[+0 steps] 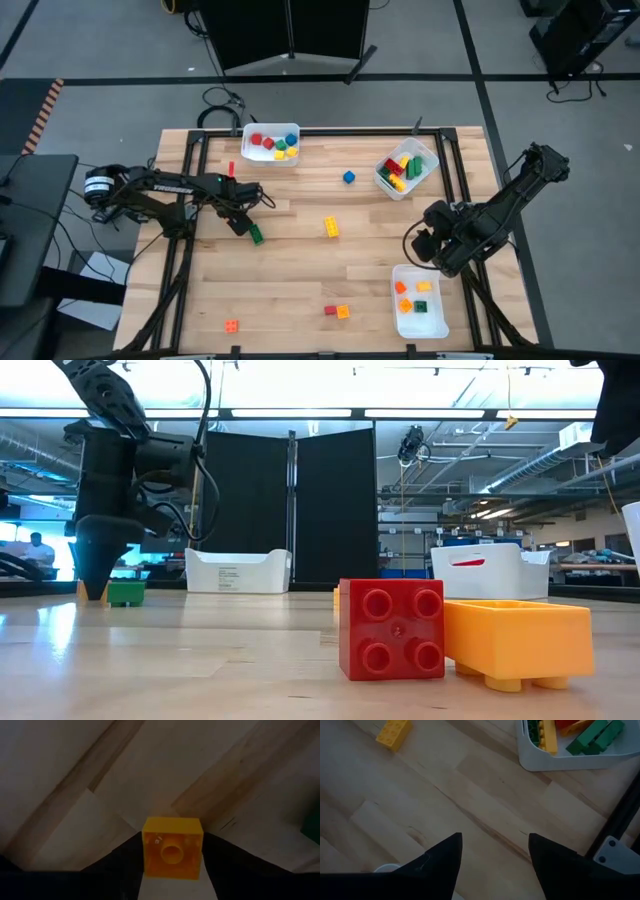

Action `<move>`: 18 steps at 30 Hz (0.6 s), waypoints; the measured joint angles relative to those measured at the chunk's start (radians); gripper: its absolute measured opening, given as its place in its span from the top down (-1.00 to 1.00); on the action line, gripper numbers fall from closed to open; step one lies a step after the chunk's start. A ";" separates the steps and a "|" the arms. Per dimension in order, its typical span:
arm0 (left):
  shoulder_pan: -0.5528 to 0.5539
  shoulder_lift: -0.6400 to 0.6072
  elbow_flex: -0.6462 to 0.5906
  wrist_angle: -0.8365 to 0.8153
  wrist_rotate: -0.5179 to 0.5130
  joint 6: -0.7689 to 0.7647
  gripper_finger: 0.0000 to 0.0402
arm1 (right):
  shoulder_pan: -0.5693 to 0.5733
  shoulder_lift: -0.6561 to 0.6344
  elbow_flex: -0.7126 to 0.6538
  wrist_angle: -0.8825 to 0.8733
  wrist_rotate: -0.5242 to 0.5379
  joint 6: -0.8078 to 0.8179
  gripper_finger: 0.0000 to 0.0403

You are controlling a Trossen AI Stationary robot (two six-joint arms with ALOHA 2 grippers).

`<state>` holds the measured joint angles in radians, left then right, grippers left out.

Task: Sort blocks by size
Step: Put the yellow 4 stud gamepiece into the bottom white bin

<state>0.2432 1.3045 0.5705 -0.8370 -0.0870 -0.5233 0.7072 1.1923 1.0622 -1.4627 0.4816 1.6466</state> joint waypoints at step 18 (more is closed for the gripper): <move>0.001 0.002 0.028 -0.066 -0.035 0.056 0.25 | -0.072 0.000 0.000 0.049 0.000 0.000 -0.15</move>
<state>0.2439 1.3064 0.5981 -0.9026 -0.1224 -0.4676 0.6354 1.1923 1.0622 -1.4136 0.4816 1.6470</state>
